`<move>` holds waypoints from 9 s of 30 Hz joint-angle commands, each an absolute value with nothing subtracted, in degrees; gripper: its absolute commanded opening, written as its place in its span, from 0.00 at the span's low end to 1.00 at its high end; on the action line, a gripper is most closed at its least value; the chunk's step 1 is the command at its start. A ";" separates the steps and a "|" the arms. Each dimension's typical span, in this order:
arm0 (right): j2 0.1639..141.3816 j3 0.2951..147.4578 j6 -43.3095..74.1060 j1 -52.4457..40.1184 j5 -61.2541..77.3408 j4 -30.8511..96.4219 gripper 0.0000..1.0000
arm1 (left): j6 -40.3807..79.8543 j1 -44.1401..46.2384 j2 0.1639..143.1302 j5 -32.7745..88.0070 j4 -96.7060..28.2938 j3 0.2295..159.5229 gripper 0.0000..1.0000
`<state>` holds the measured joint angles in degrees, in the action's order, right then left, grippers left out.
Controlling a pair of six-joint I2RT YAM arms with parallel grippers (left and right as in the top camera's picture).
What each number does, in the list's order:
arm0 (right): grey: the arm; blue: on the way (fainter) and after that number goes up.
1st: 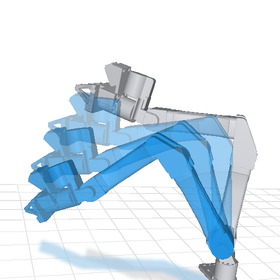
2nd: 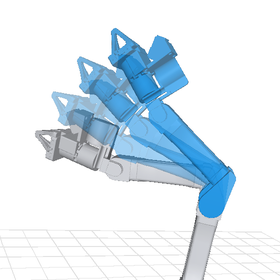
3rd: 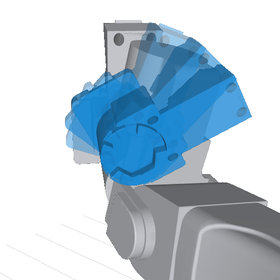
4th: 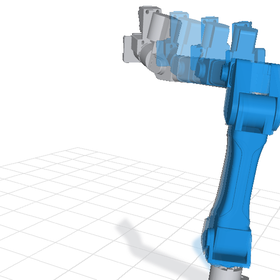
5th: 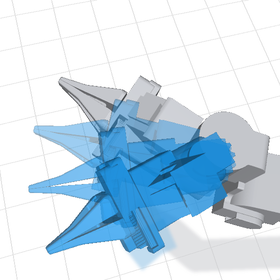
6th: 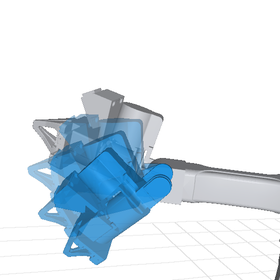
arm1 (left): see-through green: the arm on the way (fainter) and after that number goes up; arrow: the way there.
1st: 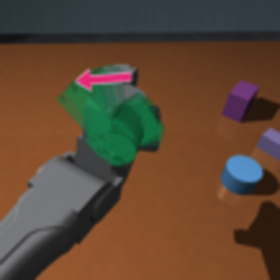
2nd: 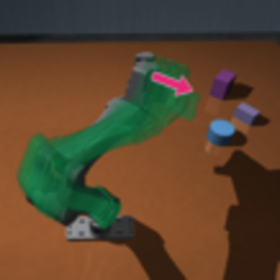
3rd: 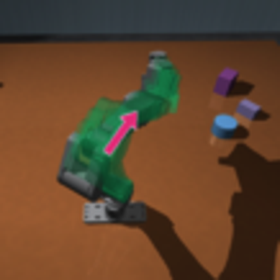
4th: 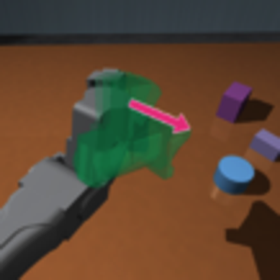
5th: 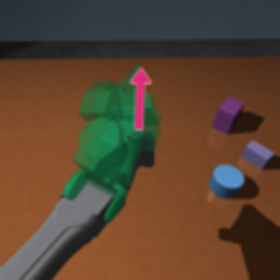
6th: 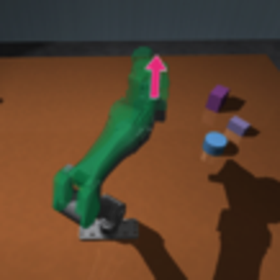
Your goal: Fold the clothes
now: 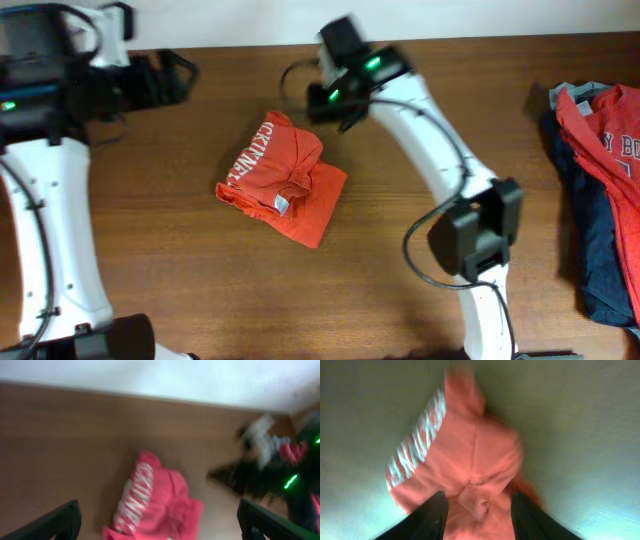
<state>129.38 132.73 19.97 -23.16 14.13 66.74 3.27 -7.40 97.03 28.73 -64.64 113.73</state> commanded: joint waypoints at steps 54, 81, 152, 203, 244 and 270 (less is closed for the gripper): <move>128.62 141.67 9.61 4.14 16.51 80.79 0.71 | 7.33 14.50 126.54 -10.17 -52.47 94.30 0.35; 128.62 141.67 9.21 4.14 16.51 81.23 0.71 | -18.02 -15.46 126.52 -3.81 -27.40 94.39 0.75; 110.56 167.28 6.39 6.04 7.03 97.30 0.99 | 5.37 9.30 117.30 6.26 -77.54 148.55 0.99; 39.29 81.41 -22.22 3.90 19.86 58.46 0.99 | 5.37 9.50 117.30 6.26 -81.97 148.49 0.99; 0.19 2.02 -15.81 3.95 9.58 1.43 0.99 | 5.37 9.50 117.30 6.26 -81.97 148.49 0.99; 0.21 0.32 -15.77 3.95 9.82 3.57 0.99 | 5.37 9.50 117.30 6.26 -81.97 148.49 1.00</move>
